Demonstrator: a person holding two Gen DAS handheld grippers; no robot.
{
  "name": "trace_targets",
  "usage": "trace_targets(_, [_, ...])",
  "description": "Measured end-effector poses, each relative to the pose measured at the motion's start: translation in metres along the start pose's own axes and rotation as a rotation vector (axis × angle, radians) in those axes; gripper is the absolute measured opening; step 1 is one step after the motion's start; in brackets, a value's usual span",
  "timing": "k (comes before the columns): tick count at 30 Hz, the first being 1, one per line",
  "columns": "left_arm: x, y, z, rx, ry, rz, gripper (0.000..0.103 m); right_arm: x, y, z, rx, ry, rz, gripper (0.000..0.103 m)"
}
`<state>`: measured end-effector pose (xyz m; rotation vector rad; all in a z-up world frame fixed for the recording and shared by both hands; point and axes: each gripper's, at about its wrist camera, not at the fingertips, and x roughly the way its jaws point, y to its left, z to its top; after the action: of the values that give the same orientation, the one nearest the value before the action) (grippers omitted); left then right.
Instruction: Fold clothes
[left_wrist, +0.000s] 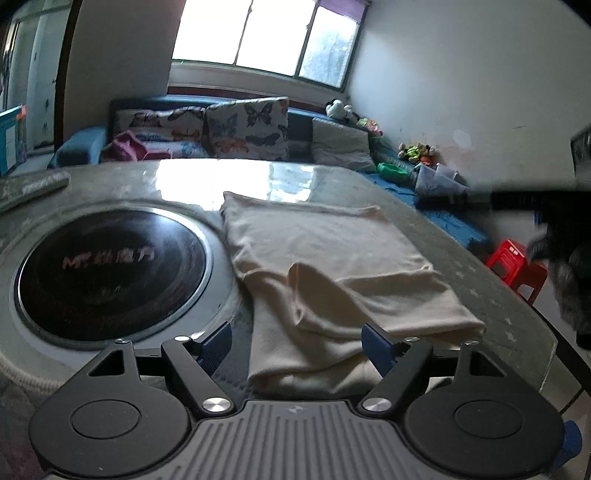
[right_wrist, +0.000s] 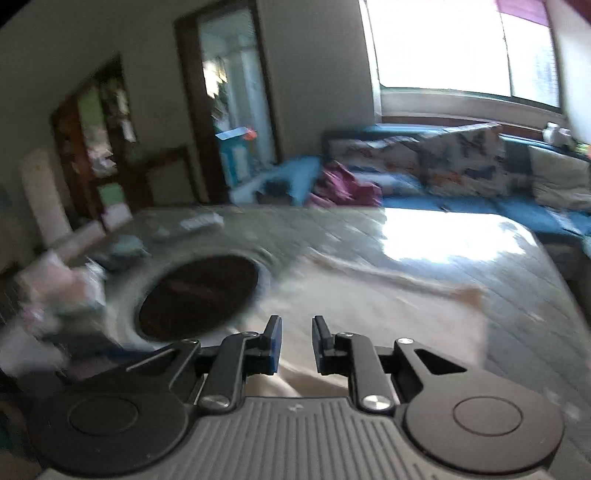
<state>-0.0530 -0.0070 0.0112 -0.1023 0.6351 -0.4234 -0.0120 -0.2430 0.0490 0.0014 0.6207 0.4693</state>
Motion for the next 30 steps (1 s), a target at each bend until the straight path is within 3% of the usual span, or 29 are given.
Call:
trace_targets(2, [0.002,-0.005,0.005,0.011,-0.015,-0.014,0.076,-0.003,-0.013,-0.017,-0.002,0.042,-0.045,0.017])
trace_targets(4, [0.008,-0.010,0.009,0.022,-0.018,-0.028,0.068,-0.004,-0.022,-0.036,-0.004,0.083,-0.081,0.017])
trace_targets(6, [0.016,-0.015,0.011,0.036,-0.005,-0.023,0.053,-0.006,-0.032,-0.056,-0.006,0.123,-0.117,0.017])
trace_targets(10, [0.035,-0.023,0.011,0.060,0.028,0.008,0.042,-0.007,-0.044,-0.079,0.043,0.143,-0.134,0.017])
trace_targets(16, [0.044,-0.020,0.005,0.043,0.063,0.052,0.042,-0.010,-0.050,-0.075,0.060,0.115,-0.116,0.017])
trace_targets(19, [0.047,-0.023,0.004,0.061,0.067,0.061,0.028,-0.003,-0.050,-0.074,0.055,0.113,-0.112,0.017])
trace_targets(21, [0.047,-0.025,0.003,0.081,0.061,0.072,0.012,-0.001,-0.049,-0.073,0.054,0.111,-0.103,0.018])
trace_targets(23, [0.045,-0.026,0.004,0.087,0.052,0.080,0.006,0.000,-0.047,-0.073,0.045,0.106,-0.103,0.018])
trace_targets(30, [0.023,-0.023,0.004,0.064,0.012,0.099,0.004,0.010,-0.050,-0.067,0.028,0.098,-0.111,0.018])
